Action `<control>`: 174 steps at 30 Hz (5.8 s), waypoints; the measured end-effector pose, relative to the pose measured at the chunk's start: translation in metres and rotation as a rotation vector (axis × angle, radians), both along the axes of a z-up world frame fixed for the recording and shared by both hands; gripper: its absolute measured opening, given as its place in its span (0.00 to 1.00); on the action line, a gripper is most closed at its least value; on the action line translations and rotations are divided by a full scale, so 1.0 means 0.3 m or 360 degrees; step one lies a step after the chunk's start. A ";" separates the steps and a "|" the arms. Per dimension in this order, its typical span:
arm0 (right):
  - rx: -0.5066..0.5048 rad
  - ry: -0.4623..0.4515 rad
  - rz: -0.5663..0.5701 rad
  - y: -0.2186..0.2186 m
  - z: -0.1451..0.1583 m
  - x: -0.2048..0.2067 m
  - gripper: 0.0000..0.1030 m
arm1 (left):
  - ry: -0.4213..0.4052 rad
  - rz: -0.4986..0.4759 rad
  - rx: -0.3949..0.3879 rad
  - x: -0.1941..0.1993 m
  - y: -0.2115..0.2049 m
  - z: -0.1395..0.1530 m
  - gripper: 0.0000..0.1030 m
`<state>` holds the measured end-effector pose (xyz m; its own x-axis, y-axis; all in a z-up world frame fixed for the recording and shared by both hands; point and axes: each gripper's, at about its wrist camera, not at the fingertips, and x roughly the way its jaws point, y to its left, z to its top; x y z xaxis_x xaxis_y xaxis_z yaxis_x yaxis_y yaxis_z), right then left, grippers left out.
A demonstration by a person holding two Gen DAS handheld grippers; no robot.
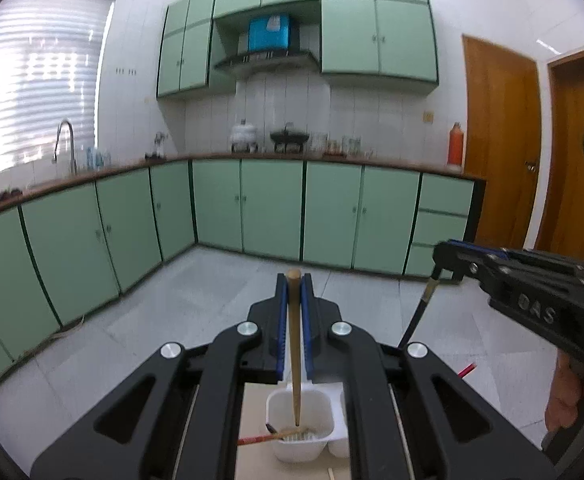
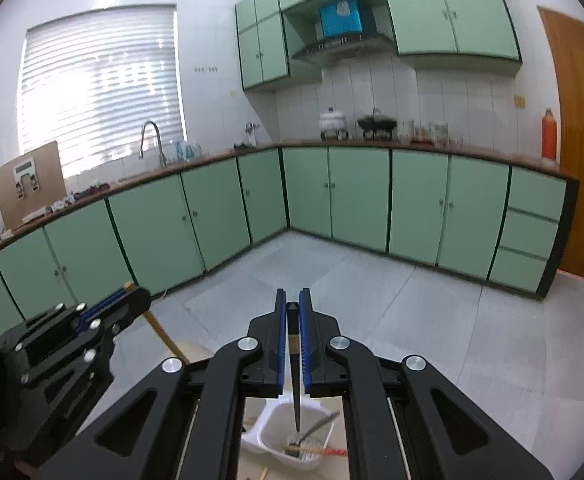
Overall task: Organize utensils
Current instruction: 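Drop the black chopstick into the holder by opening the right tool, then return the right tool to the remaining black chopstick on the table, then close the right tool on the black chopstick's tip, then lift the black chopstick with the right tool and carry it over the holder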
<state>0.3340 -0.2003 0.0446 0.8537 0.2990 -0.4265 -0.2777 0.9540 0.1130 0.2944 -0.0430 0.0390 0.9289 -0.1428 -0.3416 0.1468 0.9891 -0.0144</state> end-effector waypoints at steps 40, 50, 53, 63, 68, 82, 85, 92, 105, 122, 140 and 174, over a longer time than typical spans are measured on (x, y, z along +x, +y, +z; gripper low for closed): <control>0.0005 0.0131 -0.0166 -0.079 -0.502 -0.724 0.82 | 0.0083 0.0070 0.0124 -0.621 0.137 -0.389 0.86; -0.0021 0.0216 -0.0185 -0.059 -0.634 -0.850 0.73 | 0.0238 0.0099 0.0115 -0.711 0.171 -0.528 0.86; -0.0006 0.0251 -0.0180 -0.050 -0.657 -0.873 0.64 | 0.0279 0.0114 0.0090 -0.734 0.175 -0.553 0.86; -0.0070 0.0393 -0.0062 0.042 -0.762 -0.947 0.34 | 0.0391 0.0084 0.0093 -0.802 0.134 -0.641 0.78; -0.0073 0.0470 -0.0011 0.066 -0.802 -0.953 0.24 | 0.0423 0.0100 0.0103 -0.811 0.136 -0.666 0.76; -0.0096 0.0531 0.0010 0.106 -0.858 -0.941 0.11 | 0.0459 0.0081 0.0126 -0.827 0.127 -0.705 0.75; -0.0132 0.0506 0.0003 0.117 -0.863 -0.944 0.07 | 0.0469 0.0068 0.0131 -0.827 0.118 -0.714 0.74; -0.0177 0.0458 -0.0018 0.125 -0.863 -0.955 0.06 | 0.0486 0.0038 0.0134 -0.829 0.097 -0.731 0.74; -0.0089 0.0429 -0.0112 0.020 -0.821 -0.955 0.06 | 0.0602 -0.0052 0.0111 -0.815 0.023 -0.789 0.58; -0.0039 0.0446 -0.0106 0.008 -0.822 -0.952 0.06 | 0.0642 -0.0075 0.0109 -0.813 0.009 -0.811 0.06; -0.0062 0.0297 -0.0120 -0.007 -0.695 -0.959 0.06 | 0.0391 -0.0061 0.0128 -0.852 0.017 -0.641 0.06; -0.0207 0.0201 0.0102 -0.014 -0.239 -0.606 0.06 | 0.0211 -0.0171 0.0006 -0.537 0.075 -0.195 0.06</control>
<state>0.1521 -0.2046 -0.0272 0.7718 0.2861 -0.5678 -0.3296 0.9437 0.0275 0.1332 -0.0204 -0.0194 0.8552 -0.2377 -0.4606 0.2490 0.9678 -0.0372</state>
